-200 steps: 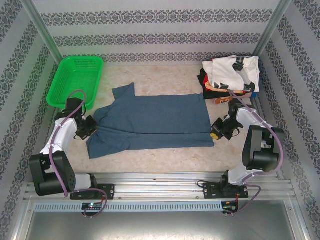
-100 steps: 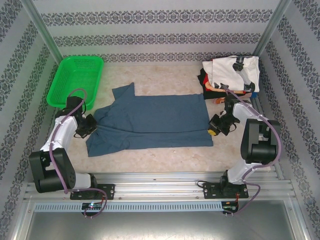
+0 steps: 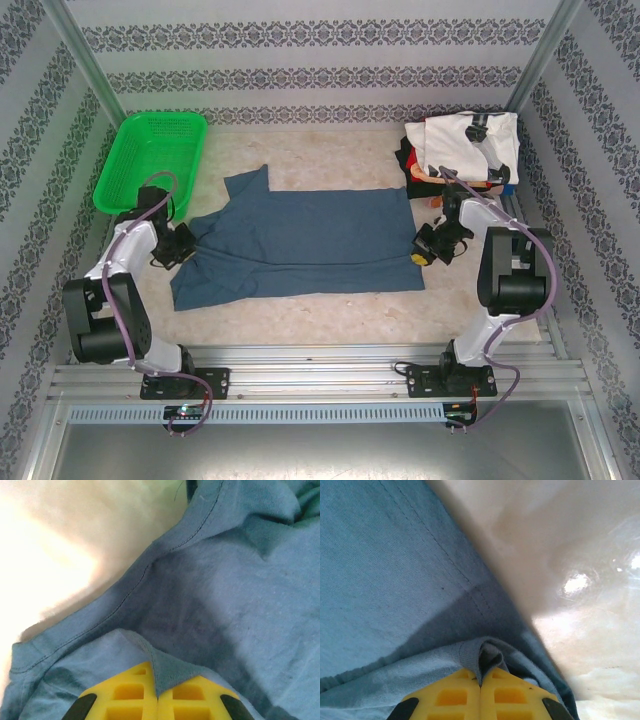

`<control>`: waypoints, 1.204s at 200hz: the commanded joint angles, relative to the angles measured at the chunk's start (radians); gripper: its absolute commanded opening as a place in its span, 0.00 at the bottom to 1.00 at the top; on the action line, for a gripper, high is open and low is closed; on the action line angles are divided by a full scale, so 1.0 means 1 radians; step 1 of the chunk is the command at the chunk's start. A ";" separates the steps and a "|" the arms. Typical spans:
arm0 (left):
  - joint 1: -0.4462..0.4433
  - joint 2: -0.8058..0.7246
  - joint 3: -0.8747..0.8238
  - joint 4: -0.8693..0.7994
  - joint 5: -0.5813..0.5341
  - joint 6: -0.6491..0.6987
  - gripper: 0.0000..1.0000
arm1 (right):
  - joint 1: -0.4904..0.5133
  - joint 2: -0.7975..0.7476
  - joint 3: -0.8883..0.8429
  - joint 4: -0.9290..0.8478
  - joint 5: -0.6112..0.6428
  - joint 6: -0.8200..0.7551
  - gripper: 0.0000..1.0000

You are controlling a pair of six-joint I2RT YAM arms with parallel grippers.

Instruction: Fold and stack the t-shirts

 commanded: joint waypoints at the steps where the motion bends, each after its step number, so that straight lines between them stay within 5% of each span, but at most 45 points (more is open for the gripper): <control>1: -0.009 0.018 0.043 0.032 0.008 0.023 0.00 | 0.014 0.022 0.021 -0.004 0.029 -0.012 0.00; 153: -0.071 0.176 0.168 0.036 0.020 0.071 0.00 | 0.023 0.061 0.029 0.006 0.038 -0.024 0.00; 176: -0.071 0.171 0.168 0.063 0.032 0.043 0.35 | 0.025 0.069 0.041 0.010 0.033 -0.024 0.07; 205: -0.071 0.094 0.194 0.025 0.051 -0.009 0.78 | 0.025 0.049 0.058 0.029 0.017 -0.031 0.40; 241: -0.071 -0.071 0.121 -0.090 0.058 -0.081 0.85 | 0.022 -0.035 0.051 0.006 0.017 -0.065 0.64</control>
